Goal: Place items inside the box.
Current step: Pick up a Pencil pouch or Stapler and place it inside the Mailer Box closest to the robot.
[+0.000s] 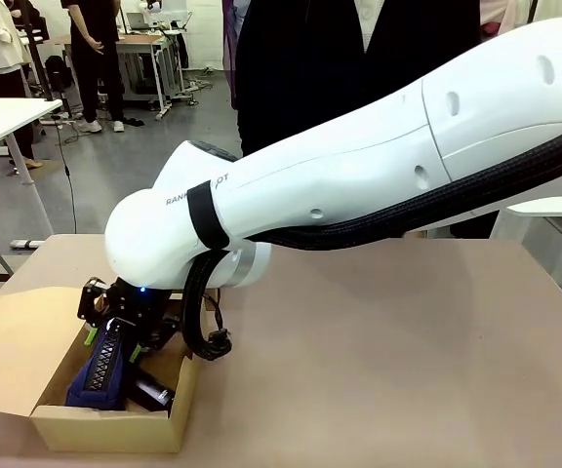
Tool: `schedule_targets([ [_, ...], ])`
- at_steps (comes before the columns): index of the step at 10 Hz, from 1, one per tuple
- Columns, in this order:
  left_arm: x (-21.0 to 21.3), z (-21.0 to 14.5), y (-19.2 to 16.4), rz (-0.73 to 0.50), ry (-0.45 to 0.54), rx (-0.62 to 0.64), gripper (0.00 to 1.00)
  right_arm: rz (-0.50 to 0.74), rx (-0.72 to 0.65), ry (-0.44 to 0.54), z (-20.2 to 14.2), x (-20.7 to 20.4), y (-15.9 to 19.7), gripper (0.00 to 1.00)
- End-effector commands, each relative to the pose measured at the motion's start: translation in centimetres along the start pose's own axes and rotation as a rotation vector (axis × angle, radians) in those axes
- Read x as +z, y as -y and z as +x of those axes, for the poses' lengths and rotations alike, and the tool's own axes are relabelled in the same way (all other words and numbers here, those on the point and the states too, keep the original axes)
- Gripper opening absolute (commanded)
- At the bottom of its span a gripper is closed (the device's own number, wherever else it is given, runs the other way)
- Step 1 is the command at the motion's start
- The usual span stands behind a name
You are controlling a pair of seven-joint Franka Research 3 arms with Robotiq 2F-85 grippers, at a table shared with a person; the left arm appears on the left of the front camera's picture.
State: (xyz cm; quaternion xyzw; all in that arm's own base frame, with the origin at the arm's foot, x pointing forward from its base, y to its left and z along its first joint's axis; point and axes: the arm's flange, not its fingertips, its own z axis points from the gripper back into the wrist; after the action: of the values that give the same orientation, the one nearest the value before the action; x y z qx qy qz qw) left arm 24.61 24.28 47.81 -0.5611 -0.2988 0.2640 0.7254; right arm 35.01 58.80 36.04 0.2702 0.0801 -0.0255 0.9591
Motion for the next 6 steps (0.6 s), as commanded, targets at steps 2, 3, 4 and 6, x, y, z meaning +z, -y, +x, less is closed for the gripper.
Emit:
schedule_targets([
  [2,0.0,0.0,0.1,-0.025,0.007,-0.017,1.00,0.055,-0.017,0.026,-1.1,2.1,2.6,1.00],
  [3,0.0,0.0,0.1,-0.025,0.007,-0.017,1.00,0.053,-0.014,0.025,-1.3,2.3,2.8,1.00],
  [4,0.0,0.0,0.1,-0.025,0.007,-0.017,1.00,0.058,-0.021,0.026,-1.4,2.7,3.2,1.00],
  [6,0.0,0.0,0.1,-0.025,0.007,-0.017,1.00,0.083,-0.018,0.044,-2.1,4.1,4.0,1.00],
])
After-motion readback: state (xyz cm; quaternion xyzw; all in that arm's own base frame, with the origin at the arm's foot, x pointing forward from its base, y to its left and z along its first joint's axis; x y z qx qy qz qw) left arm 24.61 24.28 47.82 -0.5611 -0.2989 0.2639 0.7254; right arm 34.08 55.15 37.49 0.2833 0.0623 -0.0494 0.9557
